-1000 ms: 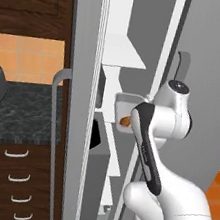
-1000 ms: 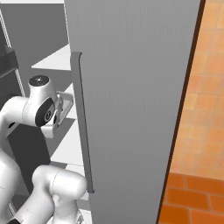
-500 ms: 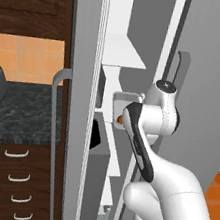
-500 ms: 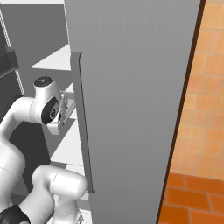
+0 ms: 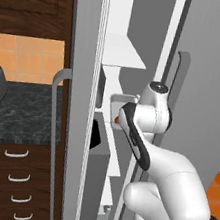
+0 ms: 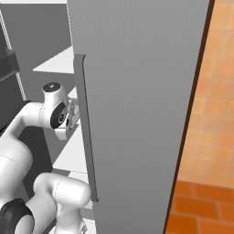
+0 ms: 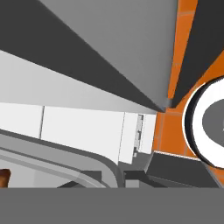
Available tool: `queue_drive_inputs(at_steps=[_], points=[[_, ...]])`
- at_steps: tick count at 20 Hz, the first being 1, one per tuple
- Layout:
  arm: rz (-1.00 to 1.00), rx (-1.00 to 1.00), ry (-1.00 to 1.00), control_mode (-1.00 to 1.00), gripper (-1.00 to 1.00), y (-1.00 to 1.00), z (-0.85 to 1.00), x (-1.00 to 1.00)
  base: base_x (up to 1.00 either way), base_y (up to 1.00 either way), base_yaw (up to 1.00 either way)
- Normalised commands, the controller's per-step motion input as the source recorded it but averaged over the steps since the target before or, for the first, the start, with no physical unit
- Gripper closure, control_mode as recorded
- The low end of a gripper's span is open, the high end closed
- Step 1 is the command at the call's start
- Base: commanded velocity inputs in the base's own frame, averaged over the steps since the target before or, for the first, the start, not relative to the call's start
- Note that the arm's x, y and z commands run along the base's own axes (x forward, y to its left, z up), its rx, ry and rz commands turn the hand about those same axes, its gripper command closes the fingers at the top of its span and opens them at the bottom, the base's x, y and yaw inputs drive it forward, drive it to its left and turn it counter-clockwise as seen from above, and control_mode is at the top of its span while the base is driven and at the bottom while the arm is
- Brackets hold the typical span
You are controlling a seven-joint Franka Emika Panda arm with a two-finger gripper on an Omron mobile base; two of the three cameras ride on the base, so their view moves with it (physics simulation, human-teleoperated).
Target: Take the meat container that has the chicken drumstick and place it on the second highest rack of the freezer. Then take the vegetable container that has the cucumber and carrot and place it on the highest rack of the freezer.
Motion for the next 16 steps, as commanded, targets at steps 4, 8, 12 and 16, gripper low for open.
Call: queue_drive_inputs(at_steps=[4,8,12,16], points=[[0.0,-0.01,0.0,-1.0,1.0,0.04,-0.06,0.25,0.0,0.0,0.0],[0.0,-0.02,0.0,-1.0,1.0,0.18,-0.01,0.4,0.0,0.0,0.0],[0.0,0.0,0.0,-1.0,1.0,0.05,-0.1,0.47,0.0,0.0,0.0],[0.0,-0.01,0.0,-1.0,1.0,0.06,-0.18,0.5,0.0,0.0,0.0]])
